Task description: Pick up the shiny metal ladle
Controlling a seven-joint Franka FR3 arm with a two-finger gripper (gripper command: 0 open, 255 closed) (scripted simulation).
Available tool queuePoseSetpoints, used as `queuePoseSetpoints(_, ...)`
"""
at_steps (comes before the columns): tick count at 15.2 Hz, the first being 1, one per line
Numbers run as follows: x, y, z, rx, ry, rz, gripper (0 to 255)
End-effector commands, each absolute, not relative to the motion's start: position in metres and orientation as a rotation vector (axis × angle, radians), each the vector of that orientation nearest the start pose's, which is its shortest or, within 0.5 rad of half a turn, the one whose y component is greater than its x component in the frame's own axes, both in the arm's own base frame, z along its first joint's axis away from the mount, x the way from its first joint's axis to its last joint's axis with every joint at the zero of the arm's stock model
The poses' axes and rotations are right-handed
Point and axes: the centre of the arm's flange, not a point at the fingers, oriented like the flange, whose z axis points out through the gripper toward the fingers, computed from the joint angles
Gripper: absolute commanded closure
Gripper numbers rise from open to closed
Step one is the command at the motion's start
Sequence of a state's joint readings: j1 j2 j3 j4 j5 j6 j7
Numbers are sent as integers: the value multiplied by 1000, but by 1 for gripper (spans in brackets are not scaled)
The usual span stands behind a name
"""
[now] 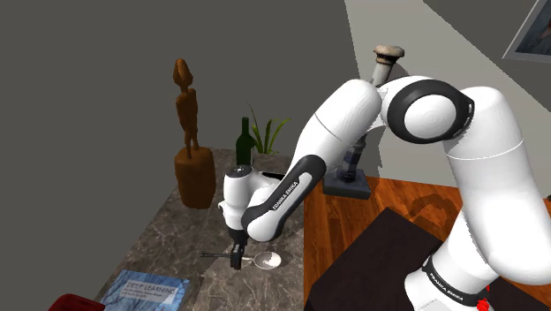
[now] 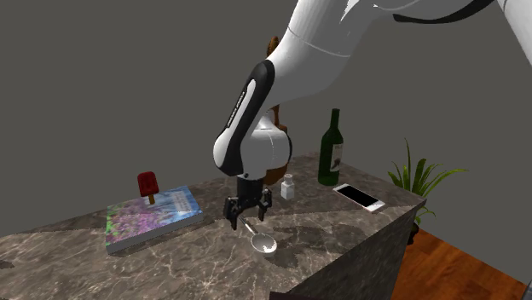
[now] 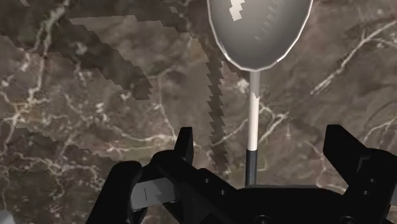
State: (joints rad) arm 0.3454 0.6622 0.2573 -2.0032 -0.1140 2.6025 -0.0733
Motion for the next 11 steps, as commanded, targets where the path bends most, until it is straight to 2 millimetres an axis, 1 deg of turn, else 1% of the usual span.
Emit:
queuePoseSetpoints(1, 488, 341, 114, -2853, -1083, 93, 0)
queuePoseSetpoints(3, 488, 341, 114, -2853, -1083, 93, 0)
queuePoseSetpoints(4, 488, 341, 114, -2853, -1083, 93, 255)
queuePoseSetpoints(11, 488, 341, 114, -2853, -1083, 93, 255)
